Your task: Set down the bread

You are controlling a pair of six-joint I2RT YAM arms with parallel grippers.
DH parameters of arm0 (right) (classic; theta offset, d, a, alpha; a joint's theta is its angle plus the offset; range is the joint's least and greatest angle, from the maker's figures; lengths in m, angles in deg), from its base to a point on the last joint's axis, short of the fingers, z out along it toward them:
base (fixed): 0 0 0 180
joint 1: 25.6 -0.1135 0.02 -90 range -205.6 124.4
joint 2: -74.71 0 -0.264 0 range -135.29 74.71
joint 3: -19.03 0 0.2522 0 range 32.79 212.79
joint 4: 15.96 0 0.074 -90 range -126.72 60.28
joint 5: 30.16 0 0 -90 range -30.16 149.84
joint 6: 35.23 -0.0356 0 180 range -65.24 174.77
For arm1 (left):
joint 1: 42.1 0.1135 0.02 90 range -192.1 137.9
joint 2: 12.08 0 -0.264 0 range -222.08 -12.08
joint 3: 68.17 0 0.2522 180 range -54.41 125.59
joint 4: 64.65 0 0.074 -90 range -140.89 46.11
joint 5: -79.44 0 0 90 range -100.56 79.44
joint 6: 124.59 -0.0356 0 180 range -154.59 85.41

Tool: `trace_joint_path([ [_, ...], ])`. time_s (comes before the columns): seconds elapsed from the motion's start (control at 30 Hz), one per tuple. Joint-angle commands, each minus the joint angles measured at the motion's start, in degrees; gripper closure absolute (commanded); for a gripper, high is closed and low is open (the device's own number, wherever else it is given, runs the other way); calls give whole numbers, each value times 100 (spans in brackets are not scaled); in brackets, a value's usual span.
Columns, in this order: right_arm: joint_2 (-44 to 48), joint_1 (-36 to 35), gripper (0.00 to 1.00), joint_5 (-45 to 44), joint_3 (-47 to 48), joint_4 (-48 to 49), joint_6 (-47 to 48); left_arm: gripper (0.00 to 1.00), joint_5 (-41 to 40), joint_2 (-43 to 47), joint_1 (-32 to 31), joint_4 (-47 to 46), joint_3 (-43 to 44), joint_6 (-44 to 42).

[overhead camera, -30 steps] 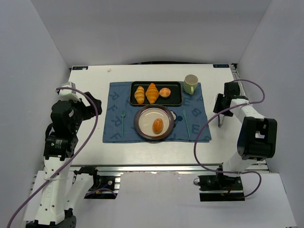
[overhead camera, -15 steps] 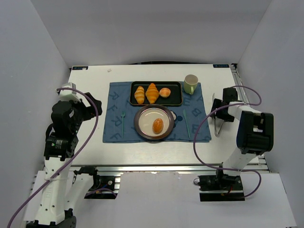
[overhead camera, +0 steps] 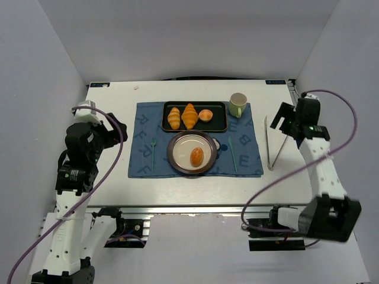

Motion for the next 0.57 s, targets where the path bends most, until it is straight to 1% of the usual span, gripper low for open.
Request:
trace_joint_path([
  [0.0, 930, -3, 11, 774, -18, -523, -347, 2, -265, -102, -17, 14, 341, -74],
  [0.03, 1090, -3, 11, 994, -176, -532, -356, 2, -336, -198, -17, 31, 464, -249],
  [0.07, 1370, -3, 11, 1509, -247, -541, -382, 2, -424, -321, -17, 171, 631, -312],
  [0.1, 1486, -12, 11, 1697, -291, -550, -409, 2, -581, -444, -17, 277, 1024, -338],
  [0.13, 1583, -30, 11, 1873, -405, -506, -426, 2, -617, -689, -17, 382, 1202, -347],
  [0.2, 1820, -30, 11, 2208, -485, -436, -435, 2, -522, -814, -17, 532, 1388, -155],
  [0.23, 1856, -30, 11, 2261, -502, -436, -453, 2, -425, -797, -17, 480, 1310, -84],
  [0.37, 1874, -38, 11, 2375, -354, -593, -400, 2, 120, -586, -17, -248, 686, 267],
  [0.53, 2128, -56, 10, 2656, -582, -690, -93, 2, 270, -630, -17, -241, 545, 479],
])
